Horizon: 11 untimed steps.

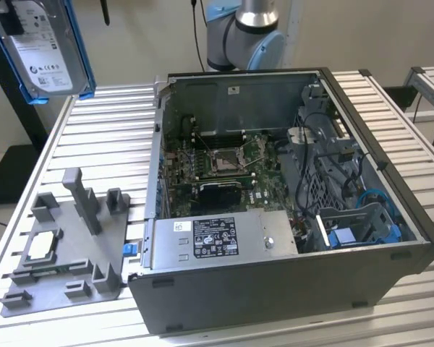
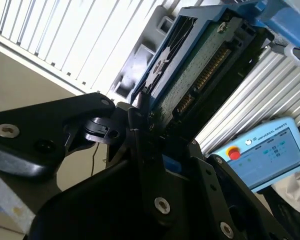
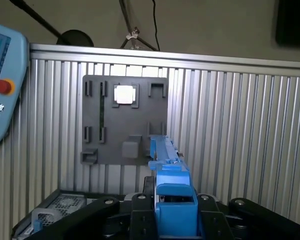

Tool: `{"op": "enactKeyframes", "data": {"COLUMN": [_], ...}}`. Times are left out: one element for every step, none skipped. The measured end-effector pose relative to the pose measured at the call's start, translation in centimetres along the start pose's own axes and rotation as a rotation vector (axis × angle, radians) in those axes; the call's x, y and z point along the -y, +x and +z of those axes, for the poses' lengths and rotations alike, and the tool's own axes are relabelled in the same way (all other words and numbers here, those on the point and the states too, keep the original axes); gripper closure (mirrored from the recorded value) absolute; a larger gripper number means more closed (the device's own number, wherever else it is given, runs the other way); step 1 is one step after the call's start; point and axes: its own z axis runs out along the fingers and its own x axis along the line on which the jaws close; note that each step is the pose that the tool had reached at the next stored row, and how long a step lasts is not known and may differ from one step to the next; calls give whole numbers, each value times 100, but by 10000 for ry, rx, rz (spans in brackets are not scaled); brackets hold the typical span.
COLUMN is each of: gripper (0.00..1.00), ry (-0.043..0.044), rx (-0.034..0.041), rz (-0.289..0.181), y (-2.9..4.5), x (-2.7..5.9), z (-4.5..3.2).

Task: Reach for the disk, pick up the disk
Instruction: 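Pick up the disk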

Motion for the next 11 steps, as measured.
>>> {"op": "enactKeyframes", "data": {"gripper": [100, 100, 100, 100, 100, 100, 100, 100, 100, 100, 100], "ry": [0, 0, 2, 1, 0, 1, 0, 0, 1, 2, 1], "rx": [0, 0, 1, 0, 0, 1, 0, 0, 0, 1, 0], "rz": [0, 1, 0, 0, 0, 0, 0, 0, 0, 0, 0], "y": [1, 2, 4, 5, 6, 7, 9, 10, 12, 13, 15], "x": [27, 54, 82, 108, 132, 156, 184, 216, 248, 282, 317], "z": [0, 1, 3, 3, 3, 4, 5, 5, 6, 7, 8]}}
